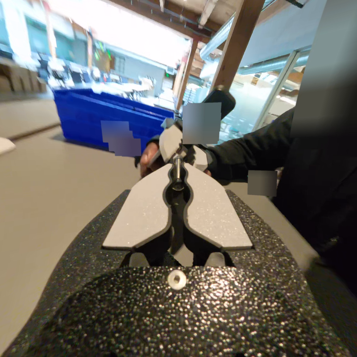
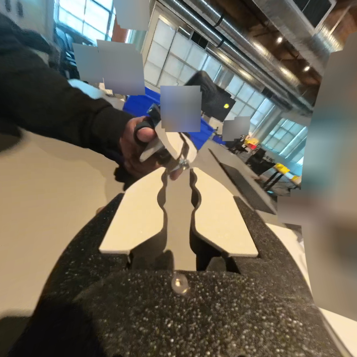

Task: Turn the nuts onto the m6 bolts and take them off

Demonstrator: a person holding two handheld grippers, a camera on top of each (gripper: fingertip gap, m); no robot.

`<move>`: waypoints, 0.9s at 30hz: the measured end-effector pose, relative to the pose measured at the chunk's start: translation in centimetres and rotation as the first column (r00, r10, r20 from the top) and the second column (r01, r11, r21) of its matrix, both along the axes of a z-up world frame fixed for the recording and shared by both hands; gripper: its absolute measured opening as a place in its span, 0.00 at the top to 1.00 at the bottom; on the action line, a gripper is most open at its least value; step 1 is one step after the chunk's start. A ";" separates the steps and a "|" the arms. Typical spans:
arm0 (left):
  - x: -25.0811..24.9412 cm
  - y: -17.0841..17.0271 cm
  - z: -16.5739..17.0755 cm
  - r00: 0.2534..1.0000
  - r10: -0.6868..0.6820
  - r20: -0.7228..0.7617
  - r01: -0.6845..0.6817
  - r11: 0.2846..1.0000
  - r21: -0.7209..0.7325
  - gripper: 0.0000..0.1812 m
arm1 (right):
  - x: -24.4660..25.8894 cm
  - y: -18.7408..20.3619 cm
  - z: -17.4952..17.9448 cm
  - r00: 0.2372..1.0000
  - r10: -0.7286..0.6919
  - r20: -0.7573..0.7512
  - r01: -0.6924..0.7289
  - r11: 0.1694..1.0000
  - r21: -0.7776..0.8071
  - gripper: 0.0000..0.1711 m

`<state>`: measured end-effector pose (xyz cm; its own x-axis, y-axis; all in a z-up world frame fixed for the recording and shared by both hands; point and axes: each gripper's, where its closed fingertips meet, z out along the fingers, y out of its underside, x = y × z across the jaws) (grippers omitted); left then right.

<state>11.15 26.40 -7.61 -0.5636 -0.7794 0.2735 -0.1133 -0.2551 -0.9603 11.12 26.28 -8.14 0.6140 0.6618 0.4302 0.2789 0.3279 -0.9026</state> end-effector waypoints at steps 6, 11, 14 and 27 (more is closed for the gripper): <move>-0.1 0.9 0.8 0.968 0.133 0.211 -0.179 0.961 0.213 0.97 | -0.2 0.4 -0.5 0.997 0.036 -0.069 -0.046 0.990 -0.135 0.82; 0.0 0.2 0.2 0.972 0.101 0.211 -0.160 0.944 0.289 0.97 | 0.3 0.2 0.2 0.987 0.057 -0.153 -0.081 0.985 -0.150 0.85; 0.1 -0.2 0.0 0.976 0.082 0.203 -0.145 0.938 0.315 0.97 | 0.3 0.0 0.3 0.987 0.066 -0.148 -0.086 0.987 -0.134 0.88; -0.3 -1.3 -0.8 0.999 -0.036 0.030 0.029 0.980 0.198 0.97 | -0.6 -0.8 0.3 0.998 0.061 0.017 -0.062 0.998 0.024 0.94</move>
<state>10.81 25.09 -8.45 -0.5960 -0.7972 0.0965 -0.0855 -0.0564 -0.9947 10.49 25.43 -7.83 0.5651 0.6871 0.4566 0.2725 0.3670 -0.8894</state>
